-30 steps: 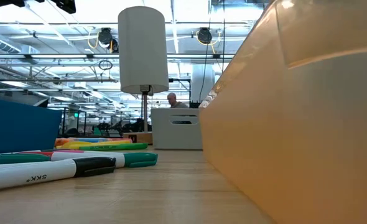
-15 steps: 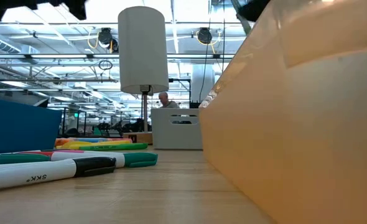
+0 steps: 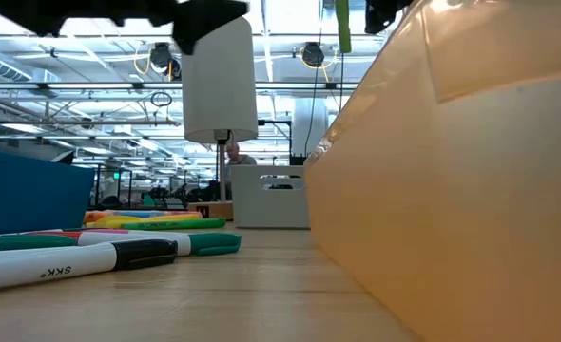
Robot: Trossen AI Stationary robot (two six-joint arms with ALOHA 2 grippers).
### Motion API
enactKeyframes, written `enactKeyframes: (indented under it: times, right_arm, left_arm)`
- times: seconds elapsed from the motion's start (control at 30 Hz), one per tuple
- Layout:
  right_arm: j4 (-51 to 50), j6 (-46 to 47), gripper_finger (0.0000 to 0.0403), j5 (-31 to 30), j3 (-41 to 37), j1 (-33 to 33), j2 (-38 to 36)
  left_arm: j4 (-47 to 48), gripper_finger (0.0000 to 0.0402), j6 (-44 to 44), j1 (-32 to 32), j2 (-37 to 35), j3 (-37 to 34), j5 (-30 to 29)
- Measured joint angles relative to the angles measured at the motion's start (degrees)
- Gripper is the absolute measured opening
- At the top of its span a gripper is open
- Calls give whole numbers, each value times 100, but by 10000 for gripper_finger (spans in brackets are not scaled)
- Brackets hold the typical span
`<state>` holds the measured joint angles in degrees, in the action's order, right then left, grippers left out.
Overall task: Pick & Place Markers
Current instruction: Put the right green marker pen into the blue bin
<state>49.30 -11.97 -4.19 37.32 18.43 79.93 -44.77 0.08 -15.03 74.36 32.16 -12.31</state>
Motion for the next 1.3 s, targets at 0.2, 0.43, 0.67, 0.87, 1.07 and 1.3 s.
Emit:
enactKeyframes:
  times: [0.2, 0.43, 0.67, 0.87, 1.07, 1.3]
  right_arm:
    - [114, -327, 13, 0, 0, 132, 39]
    - [221, -389, 13, 0, 2, 188, 38]
    - [190, -317, 13, 0, 1, 196, 36]
    - [175, -308, 13, 2, 2, 196, 36]
    - [141, -246, 13, 3, 2, 196, 36]
    - [135, -252, 13, -18, 2, 279, 34]
  left_arm:
    - [7, 258, 749, -171, 1188, 867, 342]
    - [-9, 240, 831, -209, 1902, 1624, 333]
    - [8, 241, 898, -208, 2610, 2207, 336]
    - [9, 241, 1062, -196, 2894, 2559, 340]
    - [51, 230, 1247, -194, 2912, 2568, 329]
    - [-45, 116, 1322, -194, 2914, 2568, 350]
